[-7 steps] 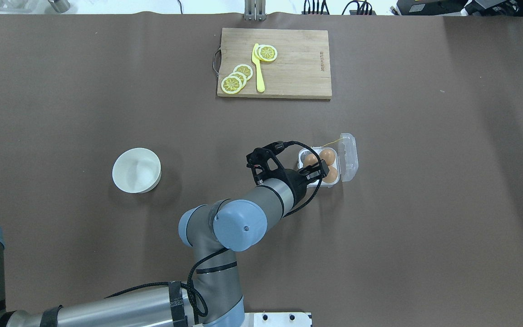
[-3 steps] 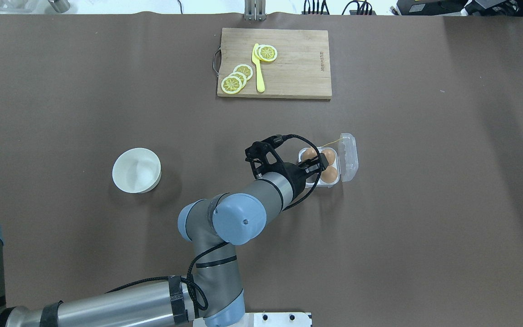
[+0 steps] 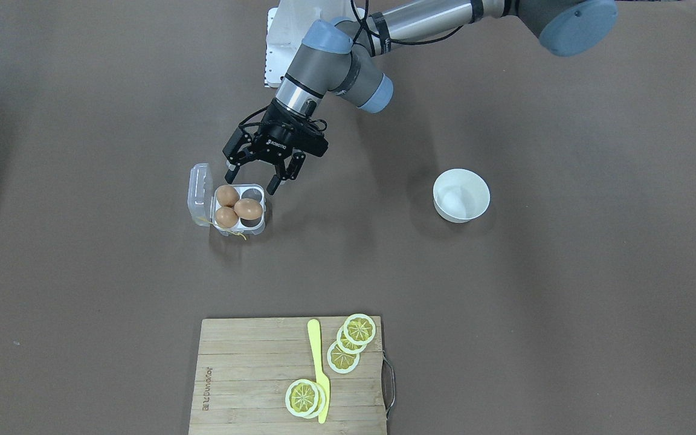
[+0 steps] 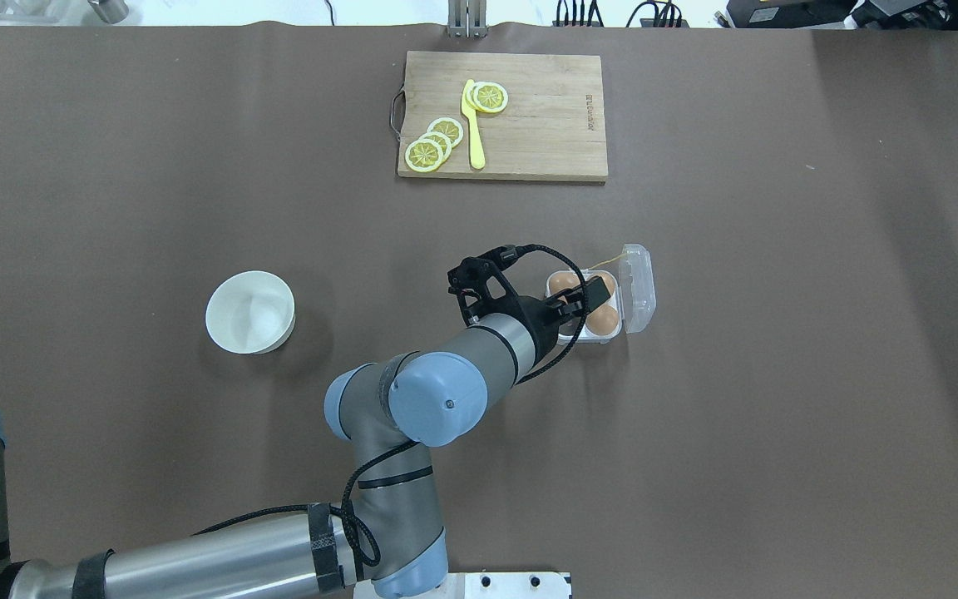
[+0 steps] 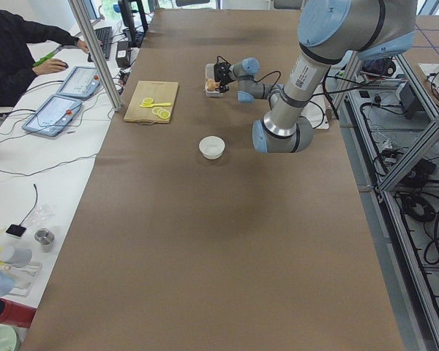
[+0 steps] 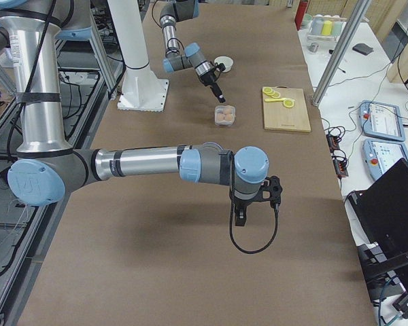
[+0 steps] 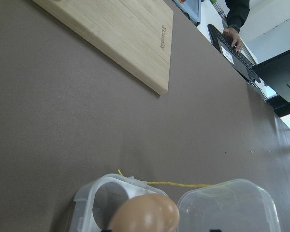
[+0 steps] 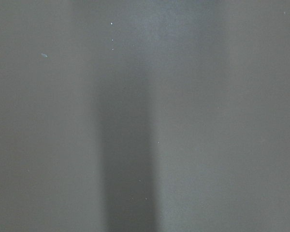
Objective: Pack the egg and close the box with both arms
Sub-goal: 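Lower the egg into the empty cup and open the left gripper, then withdraw the left gripper while the right arm reaches toward the box lid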
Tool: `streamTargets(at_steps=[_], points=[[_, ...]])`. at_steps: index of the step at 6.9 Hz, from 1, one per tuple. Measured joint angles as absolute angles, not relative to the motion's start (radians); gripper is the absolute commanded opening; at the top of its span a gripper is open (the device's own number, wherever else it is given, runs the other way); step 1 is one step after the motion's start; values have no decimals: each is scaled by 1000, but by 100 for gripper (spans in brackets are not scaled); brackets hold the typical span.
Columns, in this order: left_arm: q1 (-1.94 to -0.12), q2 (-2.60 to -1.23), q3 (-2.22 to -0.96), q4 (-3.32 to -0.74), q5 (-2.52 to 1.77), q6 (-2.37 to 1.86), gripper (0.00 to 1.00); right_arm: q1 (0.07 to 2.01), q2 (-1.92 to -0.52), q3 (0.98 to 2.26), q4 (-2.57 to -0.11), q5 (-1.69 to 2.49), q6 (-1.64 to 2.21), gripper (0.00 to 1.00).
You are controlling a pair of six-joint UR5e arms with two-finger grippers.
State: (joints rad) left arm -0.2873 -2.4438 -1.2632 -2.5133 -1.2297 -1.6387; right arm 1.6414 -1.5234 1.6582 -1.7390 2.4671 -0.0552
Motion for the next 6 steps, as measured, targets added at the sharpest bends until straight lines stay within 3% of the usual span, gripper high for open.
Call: streamTargets(at_steps=[3,5,6], points=[[-313,-2440,-1300,-2494,-1241,-1636,98,1633,-1515,1665,-1737,2481,-51,100],[-386,-2420,-1412,-2294,-1375,-1636,98,1590,-1503,1683,-1727,2484,-19,98],[-437,-2380,-1508,-2167,-1475,-1636,98,1555,-1501,1690,-1683,2501,39,92]])
